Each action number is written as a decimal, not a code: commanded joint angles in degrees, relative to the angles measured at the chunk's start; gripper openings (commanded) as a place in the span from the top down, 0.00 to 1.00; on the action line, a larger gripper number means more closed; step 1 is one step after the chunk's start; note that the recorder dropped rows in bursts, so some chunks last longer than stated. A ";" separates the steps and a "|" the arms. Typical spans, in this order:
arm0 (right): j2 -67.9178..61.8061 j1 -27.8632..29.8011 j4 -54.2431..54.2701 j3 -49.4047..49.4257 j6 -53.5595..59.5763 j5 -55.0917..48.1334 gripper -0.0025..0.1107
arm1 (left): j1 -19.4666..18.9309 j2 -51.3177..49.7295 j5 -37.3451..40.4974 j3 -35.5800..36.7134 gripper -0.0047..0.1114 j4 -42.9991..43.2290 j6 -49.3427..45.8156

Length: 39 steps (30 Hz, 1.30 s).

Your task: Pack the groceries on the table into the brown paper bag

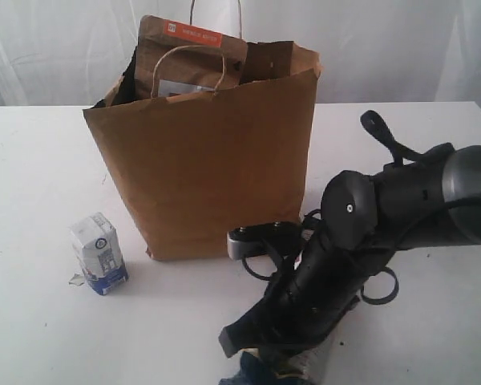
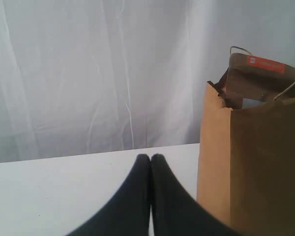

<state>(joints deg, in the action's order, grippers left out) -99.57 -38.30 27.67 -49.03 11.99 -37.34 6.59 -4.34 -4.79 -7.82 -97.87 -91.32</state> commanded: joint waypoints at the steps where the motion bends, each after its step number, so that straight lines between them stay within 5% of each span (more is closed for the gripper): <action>1: 1.87 0.01 -18.93 0.50 -13.12 -5.43 0.98 | -0.15 -0.19 0.43 -0.21 0.96 -1.05 0.11; 11: 10.16 0.12 -39.67 1.28 -27.44 -20.21 0.98 | -0.15 -0.19 0.43 -0.21 0.96 -1.05 0.11; 16: 19.20 0.89 -41.32 1.06 -28.84 -12.21 0.98 | -0.15 -0.19 0.43 -0.21 0.96 -1.05 0.11; 20: 26.05 10.01 -42.18 1.17 -33.37 -1.17 0.98 | -0.15 -0.19 0.43 -0.35 0.96 -1.05 0.11; 25: 25.60 24.23 -22.96 0.71 -16.88 7.76 0.98 | -0.15 -0.19 0.33 -0.33 0.96 -1.05 0.11; 31: 11.97 35.45 20.70 -4.74 25.11 -3.97 0.98 | -0.15 -0.19 0.33 -0.33 0.96 -1.05 0.11; 39: -4.46 35.31 28.85 -15.92 30.66 -7.80 0.98 | -0.15 -0.19 0.55 -0.33 0.96 -1.05 0.11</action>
<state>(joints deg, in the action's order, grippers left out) -100.78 -2.43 55.13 -62.56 39.91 -43.56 6.59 -4.34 -4.67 -7.82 -97.87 -91.32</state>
